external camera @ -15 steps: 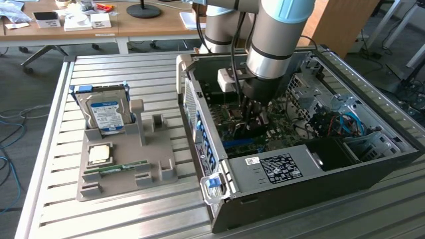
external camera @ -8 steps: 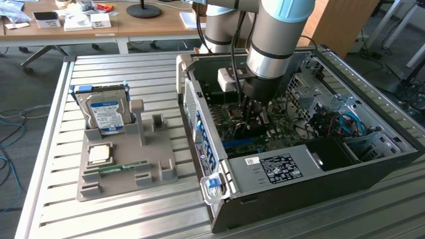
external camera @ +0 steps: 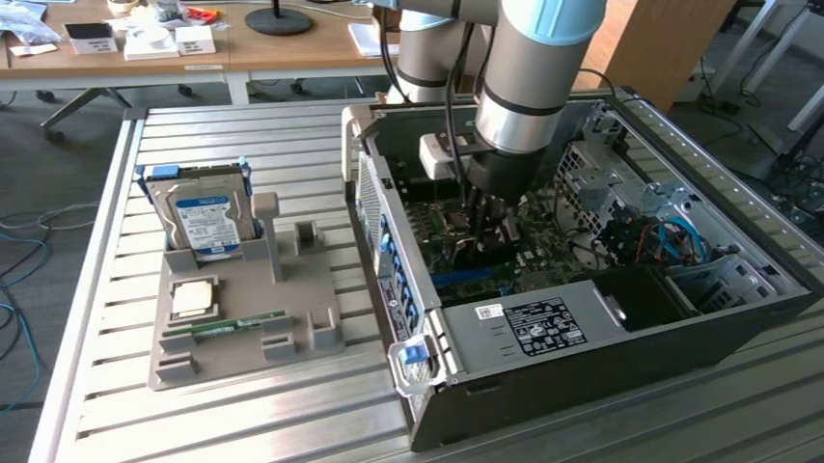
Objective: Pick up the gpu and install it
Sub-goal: 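Insert the gpu into the slot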
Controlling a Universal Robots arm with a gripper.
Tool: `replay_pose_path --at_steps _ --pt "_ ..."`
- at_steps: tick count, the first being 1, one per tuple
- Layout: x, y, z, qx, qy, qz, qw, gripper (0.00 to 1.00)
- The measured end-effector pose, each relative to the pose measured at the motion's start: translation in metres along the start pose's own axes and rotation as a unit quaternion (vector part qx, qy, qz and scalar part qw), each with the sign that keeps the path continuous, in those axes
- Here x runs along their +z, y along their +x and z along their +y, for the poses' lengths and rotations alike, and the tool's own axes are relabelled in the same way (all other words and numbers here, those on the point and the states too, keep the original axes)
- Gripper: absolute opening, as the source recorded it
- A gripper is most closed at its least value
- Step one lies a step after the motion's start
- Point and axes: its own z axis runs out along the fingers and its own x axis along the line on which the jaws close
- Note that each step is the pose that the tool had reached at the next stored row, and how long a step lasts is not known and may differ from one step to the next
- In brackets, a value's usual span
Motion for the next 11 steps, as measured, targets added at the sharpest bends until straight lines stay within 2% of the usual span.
replay_pose_path --at_steps 11 --pt "-0.0004 -0.0001 0.0001 0.0 0.0005 0.0019 1.0 0.27"
